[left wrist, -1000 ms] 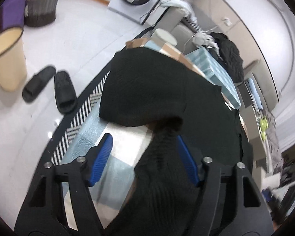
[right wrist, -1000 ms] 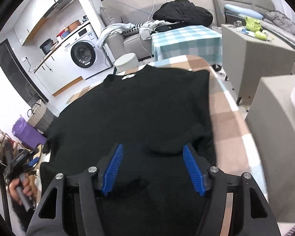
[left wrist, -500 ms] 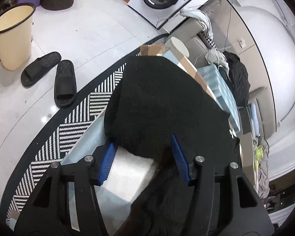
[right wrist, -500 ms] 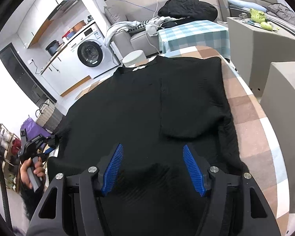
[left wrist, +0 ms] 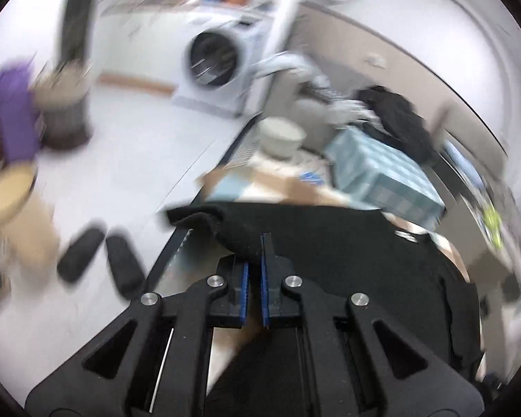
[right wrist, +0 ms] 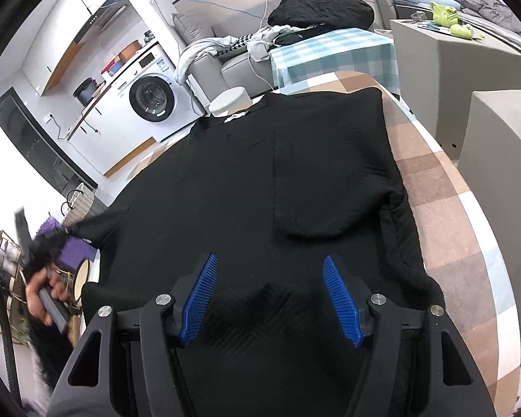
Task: Fold small clothes
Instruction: 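Fold the gripped side over toward the shirt's middle, open left gripper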
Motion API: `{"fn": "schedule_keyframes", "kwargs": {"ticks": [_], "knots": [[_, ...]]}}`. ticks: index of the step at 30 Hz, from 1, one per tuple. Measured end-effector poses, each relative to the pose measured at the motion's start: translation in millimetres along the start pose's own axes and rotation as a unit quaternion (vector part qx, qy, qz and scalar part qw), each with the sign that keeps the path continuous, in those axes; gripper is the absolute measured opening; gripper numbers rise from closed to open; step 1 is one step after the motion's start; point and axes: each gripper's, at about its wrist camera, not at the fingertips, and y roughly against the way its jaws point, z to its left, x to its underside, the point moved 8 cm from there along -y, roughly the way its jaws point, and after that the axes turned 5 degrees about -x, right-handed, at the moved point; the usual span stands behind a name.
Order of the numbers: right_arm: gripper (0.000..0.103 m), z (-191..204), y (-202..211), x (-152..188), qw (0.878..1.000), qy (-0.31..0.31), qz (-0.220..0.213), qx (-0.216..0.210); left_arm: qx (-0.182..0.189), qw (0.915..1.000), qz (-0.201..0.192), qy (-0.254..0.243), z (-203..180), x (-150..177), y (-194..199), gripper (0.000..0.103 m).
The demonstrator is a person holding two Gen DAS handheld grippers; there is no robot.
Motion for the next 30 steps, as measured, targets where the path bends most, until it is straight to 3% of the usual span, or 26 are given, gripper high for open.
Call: {"fn": "schedule_keyframes", "kwargs": {"ticks": [3,6,7,8,9,11,16,22,25,28,30], "knots": [[0.065,-1,4,0,1.000,-0.003,-0.002,0.000,0.068,0.9928,-0.002,-0.099,-82,-6,6,0.003],[0.065,-2,7,-2,1.000,-0.003,-0.001,0.002,0.151,0.9724,0.053,-0.170,-155,26,6,0.011],[0.065,-3,7,-2,1.000,-0.004,-0.001,0.004,0.170,0.9656,0.068,-0.185,-170,40,7,0.027],[0.065,-3,7,-2,1.000,-0.004,0.000,0.004,0.186,0.9589,0.082,-0.198,-180,54,9,0.050],[0.065,-3,7,-2,1.000,-0.003,0.001,0.006,0.195,0.9554,0.086,-0.204,-186,66,11,0.057],[0.065,-4,8,-2,1.000,-0.003,0.001,0.008,0.202,0.9535,0.092,-0.203,-184,80,13,0.061],[0.065,-10,9,1,1.000,-0.010,0.002,0.010,0.168,0.9696,0.117,-0.133,-142,78,-1,0.061],[0.065,-10,8,4,1.000,-0.011,0.007,0.003,0.088,0.9872,0.124,-0.048,-66,58,-49,0.060],[0.065,-10,5,3,1.000,-0.009,0.013,0.003,0.043,0.9901,0.132,-0.024,-28,51,-85,0.060],[0.065,-16,4,1,1.000,-0.012,0.014,0.008,0.015,0.9860,0.165,-0.012,-12,53,-122,0.060],[0.065,-19,4,0,1.000,-0.015,0.013,0.009,-0.002,0.9801,0.199,0.001,0,59,-141,0.044]]}}
